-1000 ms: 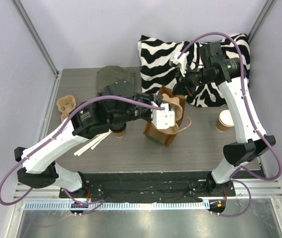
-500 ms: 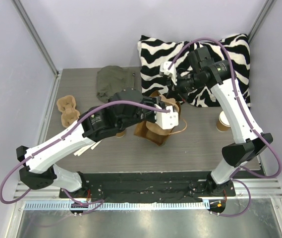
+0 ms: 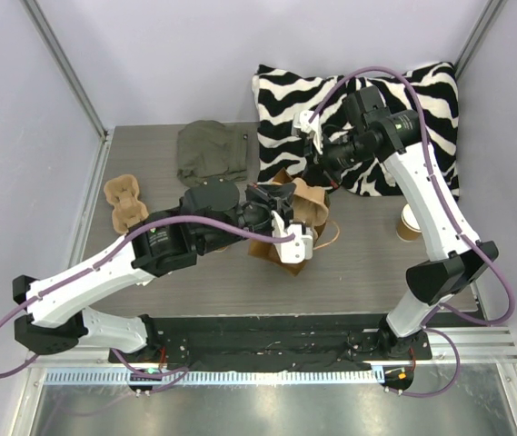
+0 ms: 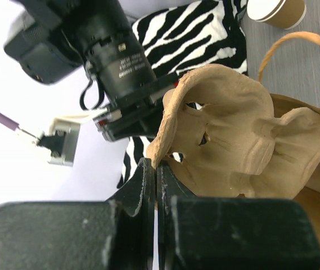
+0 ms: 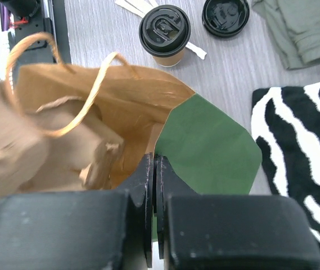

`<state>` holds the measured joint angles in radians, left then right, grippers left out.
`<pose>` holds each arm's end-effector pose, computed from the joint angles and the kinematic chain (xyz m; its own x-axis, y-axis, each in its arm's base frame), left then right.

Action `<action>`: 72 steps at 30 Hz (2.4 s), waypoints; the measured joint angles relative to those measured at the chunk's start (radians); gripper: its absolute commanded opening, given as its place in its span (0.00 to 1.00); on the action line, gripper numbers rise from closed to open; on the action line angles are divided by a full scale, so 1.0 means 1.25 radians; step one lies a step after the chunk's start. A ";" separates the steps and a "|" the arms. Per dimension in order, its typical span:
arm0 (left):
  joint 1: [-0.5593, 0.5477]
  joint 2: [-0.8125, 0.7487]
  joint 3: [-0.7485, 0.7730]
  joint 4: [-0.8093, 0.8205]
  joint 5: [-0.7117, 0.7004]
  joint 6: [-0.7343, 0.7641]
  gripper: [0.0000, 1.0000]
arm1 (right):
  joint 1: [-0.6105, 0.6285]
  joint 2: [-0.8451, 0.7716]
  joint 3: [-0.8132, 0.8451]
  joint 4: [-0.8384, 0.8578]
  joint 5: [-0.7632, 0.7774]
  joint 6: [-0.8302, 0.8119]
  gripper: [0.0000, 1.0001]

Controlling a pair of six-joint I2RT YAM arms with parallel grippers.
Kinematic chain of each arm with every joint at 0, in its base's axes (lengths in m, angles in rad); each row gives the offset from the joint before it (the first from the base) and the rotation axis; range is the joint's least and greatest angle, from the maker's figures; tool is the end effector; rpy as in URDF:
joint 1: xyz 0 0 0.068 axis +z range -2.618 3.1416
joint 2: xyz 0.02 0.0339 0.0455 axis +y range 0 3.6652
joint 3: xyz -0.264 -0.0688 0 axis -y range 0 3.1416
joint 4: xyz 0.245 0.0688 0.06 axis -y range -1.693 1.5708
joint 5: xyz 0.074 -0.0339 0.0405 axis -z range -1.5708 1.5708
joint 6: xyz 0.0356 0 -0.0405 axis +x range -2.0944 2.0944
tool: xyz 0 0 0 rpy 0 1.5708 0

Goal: Pack the takeout coffee

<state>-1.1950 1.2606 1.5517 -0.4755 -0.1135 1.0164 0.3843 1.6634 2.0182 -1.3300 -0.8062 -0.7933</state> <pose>0.1008 -0.2445 0.4726 0.7156 0.4879 -0.4998 0.5222 0.1015 0.8467 0.2765 0.1395 0.4361 -0.0859 -0.5669 -0.8193 -0.9923 0.1225 0.0193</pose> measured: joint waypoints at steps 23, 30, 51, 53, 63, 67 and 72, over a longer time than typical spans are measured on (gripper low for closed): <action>-0.079 0.001 -0.079 0.073 -0.065 0.224 0.00 | 0.013 0.045 -0.024 0.030 0.030 0.138 0.01; -0.079 -0.002 -0.079 0.023 -0.067 0.245 0.00 | 0.026 0.045 -0.024 0.016 0.053 0.135 0.01; -0.073 0.099 0.096 -0.133 -0.084 0.309 0.00 | 0.044 0.077 -0.033 0.044 0.153 0.173 0.01; -0.064 0.094 0.079 -0.132 -0.084 0.279 0.00 | 0.044 0.061 -0.052 0.053 0.142 0.159 0.01; -0.018 0.045 -0.015 -0.098 -0.087 0.063 0.00 | 0.047 -0.050 -0.126 0.110 0.069 0.086 0.01; -0.017 0.030 -0.049 -0.082 -0.092 0.003 0.00 | 0.047 -0.067 -0.127 0.119 0.057 0.056 0.01; -0.016 0.025 -0.062 -0.081 -0.093 -0.018 0.00 | 0.047 -0.067 -0.123 0.106 0.052 0.017 0.01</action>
<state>-1.2156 1.2915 1.4746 -0.5766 -0.2295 0.9943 0.4431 1.5795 1.8645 -1.1973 -0.7414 -0.7723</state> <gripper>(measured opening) 0.025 0.030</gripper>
